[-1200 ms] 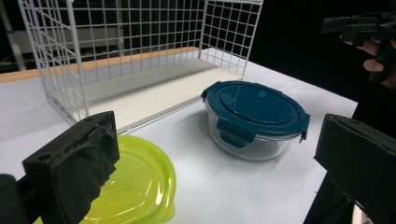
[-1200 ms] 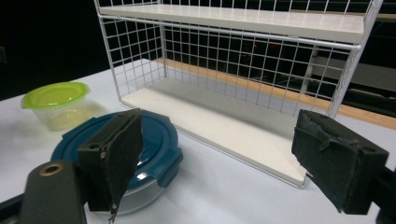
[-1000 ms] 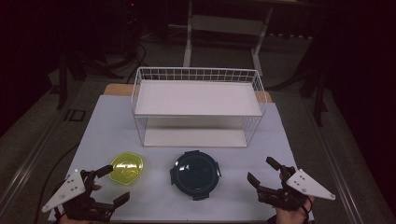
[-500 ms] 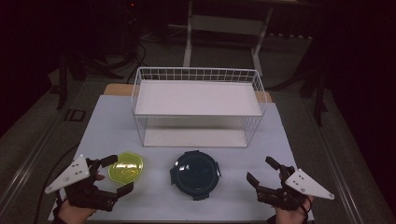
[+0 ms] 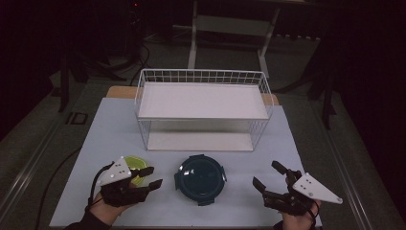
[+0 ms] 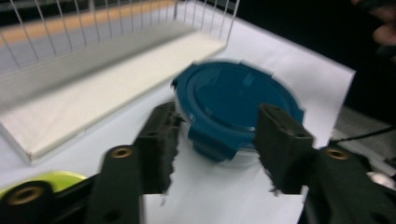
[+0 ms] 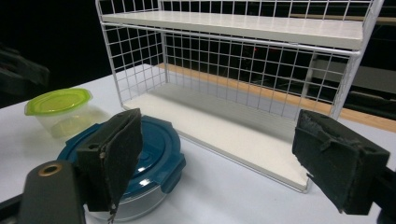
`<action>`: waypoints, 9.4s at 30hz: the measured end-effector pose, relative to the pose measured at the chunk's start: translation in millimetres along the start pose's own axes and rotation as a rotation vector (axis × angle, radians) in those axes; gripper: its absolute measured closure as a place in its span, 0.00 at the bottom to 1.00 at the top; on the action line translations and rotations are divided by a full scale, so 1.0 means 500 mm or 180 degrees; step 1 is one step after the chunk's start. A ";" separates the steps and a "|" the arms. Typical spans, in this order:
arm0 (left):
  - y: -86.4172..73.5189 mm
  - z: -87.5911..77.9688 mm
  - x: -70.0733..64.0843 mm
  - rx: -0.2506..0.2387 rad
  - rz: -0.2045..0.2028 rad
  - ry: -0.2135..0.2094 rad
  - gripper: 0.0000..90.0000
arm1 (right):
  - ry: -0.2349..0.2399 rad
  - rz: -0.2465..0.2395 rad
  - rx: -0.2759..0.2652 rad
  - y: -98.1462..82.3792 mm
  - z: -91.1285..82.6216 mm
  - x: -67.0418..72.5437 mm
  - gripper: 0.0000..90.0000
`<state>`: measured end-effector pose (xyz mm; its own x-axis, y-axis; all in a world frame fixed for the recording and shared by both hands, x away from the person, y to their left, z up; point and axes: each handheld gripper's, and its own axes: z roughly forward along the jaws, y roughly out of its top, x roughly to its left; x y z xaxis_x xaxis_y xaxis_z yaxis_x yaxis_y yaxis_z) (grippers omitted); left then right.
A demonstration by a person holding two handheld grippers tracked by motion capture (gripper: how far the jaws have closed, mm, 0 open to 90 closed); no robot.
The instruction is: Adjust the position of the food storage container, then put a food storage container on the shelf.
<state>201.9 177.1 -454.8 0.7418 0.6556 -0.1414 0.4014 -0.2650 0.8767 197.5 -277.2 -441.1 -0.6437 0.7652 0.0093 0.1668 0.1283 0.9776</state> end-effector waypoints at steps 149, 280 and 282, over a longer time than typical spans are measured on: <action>0.022 0.304 -0.003 0.0760 -0.1894 -0.0947 0.15 | 0.0065 -0.0193 0.0278 0.006 0.010 -0.026 0.17; 0.356 0.093 0.133 -0.0136 -0.1325 -0.0808 0.63 | 0.1429 0.1759 0.0947 0.276 0.278 -0.155 0.63; 0.358 0.093 0.146 -0.0147 -0.1350 -0.0806 0.63 | 0.1407 0.1781 0.0947 0.283 0.290 -0.157 0.63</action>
<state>352.9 144.4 -329.7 0.6277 0.5050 -0.5924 0.6761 0.0235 0.7364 379.9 -227.4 -333.8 -0.6324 0.4512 0.6297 0.7087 0.0087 0.7055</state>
